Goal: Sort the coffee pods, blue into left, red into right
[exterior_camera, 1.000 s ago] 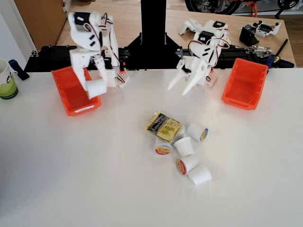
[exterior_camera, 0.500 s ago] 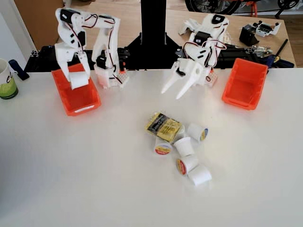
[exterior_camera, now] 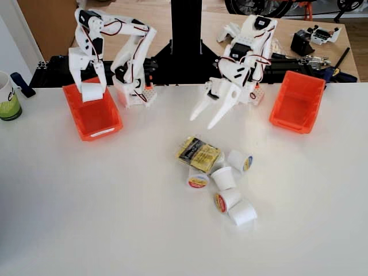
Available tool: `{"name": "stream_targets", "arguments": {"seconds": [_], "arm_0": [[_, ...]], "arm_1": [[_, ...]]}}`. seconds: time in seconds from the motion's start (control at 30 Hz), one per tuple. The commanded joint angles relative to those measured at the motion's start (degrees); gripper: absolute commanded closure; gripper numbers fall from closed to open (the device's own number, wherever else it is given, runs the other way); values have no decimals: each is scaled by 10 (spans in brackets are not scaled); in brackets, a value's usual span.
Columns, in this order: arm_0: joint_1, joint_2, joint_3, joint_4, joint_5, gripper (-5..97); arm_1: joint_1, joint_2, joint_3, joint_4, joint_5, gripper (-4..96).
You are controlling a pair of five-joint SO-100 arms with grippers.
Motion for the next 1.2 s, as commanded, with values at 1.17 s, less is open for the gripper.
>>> {"name": "stream_targets", "arguments": {"seconds": [1.17], "arm_0": [[-361,11,-26,-20,211,644]], "arm_1": [[-11,-102,-36,-4,90,554]]}}
